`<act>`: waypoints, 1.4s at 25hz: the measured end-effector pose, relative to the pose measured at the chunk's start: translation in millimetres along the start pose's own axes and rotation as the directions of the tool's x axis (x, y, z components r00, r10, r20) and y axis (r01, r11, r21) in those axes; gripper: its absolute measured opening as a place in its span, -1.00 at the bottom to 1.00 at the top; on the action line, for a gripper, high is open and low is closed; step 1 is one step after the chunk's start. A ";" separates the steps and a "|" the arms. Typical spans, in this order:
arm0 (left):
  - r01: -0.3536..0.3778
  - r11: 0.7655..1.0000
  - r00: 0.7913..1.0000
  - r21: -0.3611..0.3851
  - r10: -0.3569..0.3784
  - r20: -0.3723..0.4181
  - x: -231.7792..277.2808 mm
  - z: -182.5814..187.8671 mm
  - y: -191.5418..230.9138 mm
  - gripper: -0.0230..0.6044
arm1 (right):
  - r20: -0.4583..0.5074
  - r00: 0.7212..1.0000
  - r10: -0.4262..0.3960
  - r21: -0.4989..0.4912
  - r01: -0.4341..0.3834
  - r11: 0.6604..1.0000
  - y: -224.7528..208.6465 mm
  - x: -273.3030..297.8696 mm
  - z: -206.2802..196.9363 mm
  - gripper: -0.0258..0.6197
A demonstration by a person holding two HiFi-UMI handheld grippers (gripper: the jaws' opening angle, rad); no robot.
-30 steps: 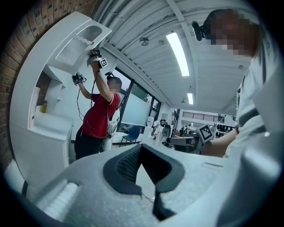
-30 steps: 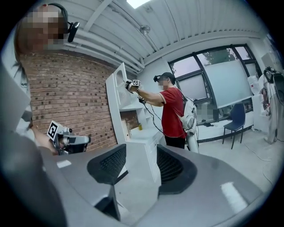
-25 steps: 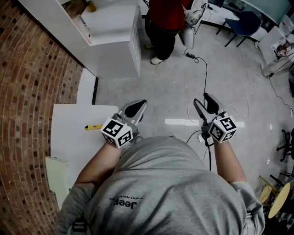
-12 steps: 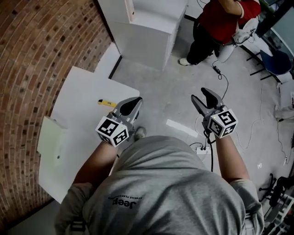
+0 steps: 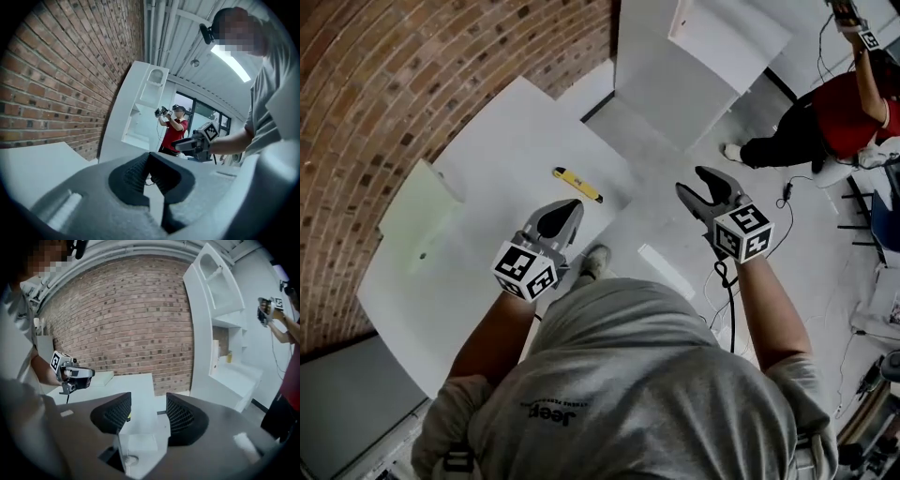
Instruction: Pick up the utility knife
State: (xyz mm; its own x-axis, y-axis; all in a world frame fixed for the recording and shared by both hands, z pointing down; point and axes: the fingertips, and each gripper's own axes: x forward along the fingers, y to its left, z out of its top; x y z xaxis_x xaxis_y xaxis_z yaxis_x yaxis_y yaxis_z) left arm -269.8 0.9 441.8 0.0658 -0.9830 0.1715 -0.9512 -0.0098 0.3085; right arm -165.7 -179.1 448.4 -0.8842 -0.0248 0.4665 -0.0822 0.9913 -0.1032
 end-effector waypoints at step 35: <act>-0.394 0.897 0.914 -0.202 0.405 0.016 -135.8 -70.1 134.8 -0.93 | -0.740 0.659 0.137 -0.177 -0.387 0.905 134.9 299.5 -164.7 -0.37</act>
State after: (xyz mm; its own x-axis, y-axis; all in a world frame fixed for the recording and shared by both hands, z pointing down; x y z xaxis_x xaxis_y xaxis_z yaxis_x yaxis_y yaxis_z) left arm -385.8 145.9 525.7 -0.3297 -0.9055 0.2671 -0.8179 0.4153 0.3982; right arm -365.9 -31.4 718.9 -0.2534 0.2154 0.9431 0.3487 0.9297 -0.1187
